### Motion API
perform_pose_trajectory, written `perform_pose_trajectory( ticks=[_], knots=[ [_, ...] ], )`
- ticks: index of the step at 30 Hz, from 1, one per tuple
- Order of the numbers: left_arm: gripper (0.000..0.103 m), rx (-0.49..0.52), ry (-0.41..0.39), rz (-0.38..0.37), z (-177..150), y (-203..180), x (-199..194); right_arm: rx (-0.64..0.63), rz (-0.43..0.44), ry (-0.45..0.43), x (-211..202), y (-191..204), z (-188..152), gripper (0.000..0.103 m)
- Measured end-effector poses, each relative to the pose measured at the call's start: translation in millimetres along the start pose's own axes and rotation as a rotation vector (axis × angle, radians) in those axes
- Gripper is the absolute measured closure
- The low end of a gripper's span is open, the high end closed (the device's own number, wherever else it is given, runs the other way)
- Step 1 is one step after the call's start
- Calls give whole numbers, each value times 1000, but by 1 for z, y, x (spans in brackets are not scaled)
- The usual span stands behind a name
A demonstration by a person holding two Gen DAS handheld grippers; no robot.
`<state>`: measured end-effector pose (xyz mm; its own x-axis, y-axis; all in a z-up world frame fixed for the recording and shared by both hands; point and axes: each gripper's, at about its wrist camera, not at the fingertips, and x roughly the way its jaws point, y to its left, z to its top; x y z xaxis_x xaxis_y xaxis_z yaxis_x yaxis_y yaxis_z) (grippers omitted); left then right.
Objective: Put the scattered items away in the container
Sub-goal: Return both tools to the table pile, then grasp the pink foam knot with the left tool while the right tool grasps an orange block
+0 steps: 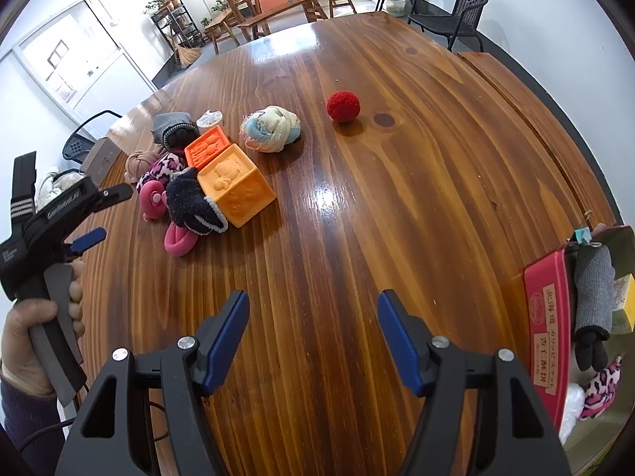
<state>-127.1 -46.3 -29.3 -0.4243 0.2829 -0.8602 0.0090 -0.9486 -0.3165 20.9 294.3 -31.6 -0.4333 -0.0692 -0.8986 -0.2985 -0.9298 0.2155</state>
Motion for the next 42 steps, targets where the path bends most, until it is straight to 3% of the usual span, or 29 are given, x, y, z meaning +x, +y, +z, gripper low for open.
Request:
perform_pose_trajectory(
  ticks=[7,10,15,20,22,31,42],
  knots=[
    [3,-12,40,36,12,-2,41,-4,-6,7,13,4,11,32],
    [26,-5,54,37,12,0,52,-16,-9,13,19,6,16,32],
    [36,36,26,8,11,2,48,-42,-11,3,27,11,25,32],
    [63,90,7,-29,10,-1,33,-90,31,-8,35,27,38,32],
    [68,115,0,-12,9,-2,29,-121,41,-17,39,36,43,32],
    [68,73,58,-1,-1,25,34,-156,44,-31,63,45,71,32],
    [68,76,74,4,6,25,46,-273,50,2,93,70,88,32]
  ],
)
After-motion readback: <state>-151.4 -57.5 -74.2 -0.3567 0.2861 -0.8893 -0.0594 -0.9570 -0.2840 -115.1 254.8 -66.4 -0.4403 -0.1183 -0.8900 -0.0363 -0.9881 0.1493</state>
